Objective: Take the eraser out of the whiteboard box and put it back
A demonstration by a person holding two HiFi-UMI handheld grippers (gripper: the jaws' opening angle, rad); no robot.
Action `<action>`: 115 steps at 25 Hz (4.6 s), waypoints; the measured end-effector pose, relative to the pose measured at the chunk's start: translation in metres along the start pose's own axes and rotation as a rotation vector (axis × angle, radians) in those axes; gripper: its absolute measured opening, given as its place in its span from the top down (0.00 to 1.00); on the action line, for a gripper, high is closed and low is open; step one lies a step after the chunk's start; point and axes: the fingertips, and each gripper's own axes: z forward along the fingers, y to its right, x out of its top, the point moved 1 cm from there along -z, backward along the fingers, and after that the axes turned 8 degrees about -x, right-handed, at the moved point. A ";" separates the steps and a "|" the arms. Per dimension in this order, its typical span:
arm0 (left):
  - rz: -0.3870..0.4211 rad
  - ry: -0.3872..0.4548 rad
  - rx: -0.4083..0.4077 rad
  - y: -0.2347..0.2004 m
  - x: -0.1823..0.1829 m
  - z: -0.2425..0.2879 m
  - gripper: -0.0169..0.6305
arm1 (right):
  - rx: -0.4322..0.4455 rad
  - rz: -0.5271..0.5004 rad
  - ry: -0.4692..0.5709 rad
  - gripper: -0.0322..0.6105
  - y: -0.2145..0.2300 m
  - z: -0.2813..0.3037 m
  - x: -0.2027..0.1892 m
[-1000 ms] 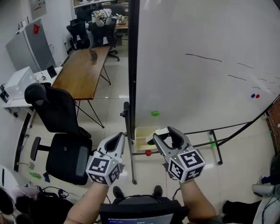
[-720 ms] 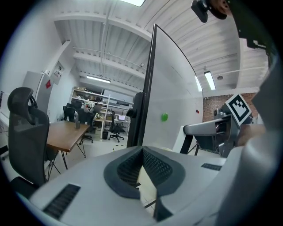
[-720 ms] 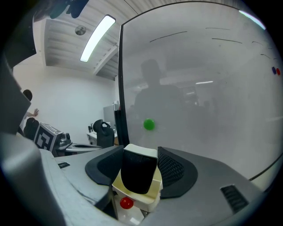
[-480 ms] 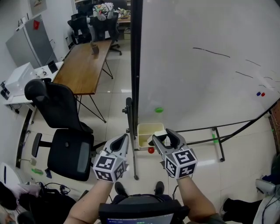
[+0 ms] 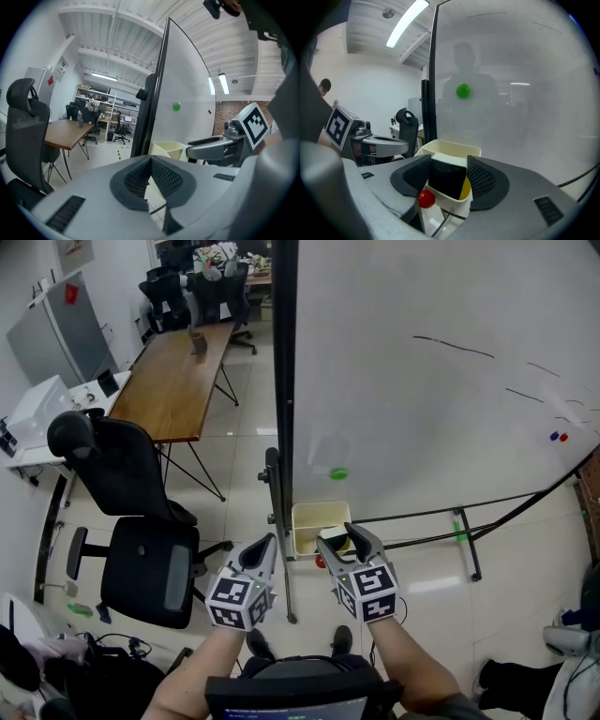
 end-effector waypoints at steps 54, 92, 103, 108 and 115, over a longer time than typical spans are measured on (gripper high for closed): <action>0.112 0.343 -0.090 0.068 0.214 -0.091 0.92 | -0.012 0.079 0.520 0.91 0.039 -0.160 0.212; 0.125 0.284 -0.032 0.241 0.189 0.018 0.92 | 0.157 0.115 0.493 0.91 0.205 -0.230 0.173; 0.116 0.285 -0.074 0.231 0.173 -0.029 0.92 | 0.070 0.100 0.460 0.91 0.162 -0.255 0.166; 0.137 0.274 -0.108 0.230 0.155 -0.036 0.92 | 0.021 0.102 0.416 0.91 0.150 -0.268 0.143; 0.126 0.272 -0.203 0.280 0.146 -0.024 0.92 | -0.068 0.107 0.406 0.91 0.172 -0.316 0.131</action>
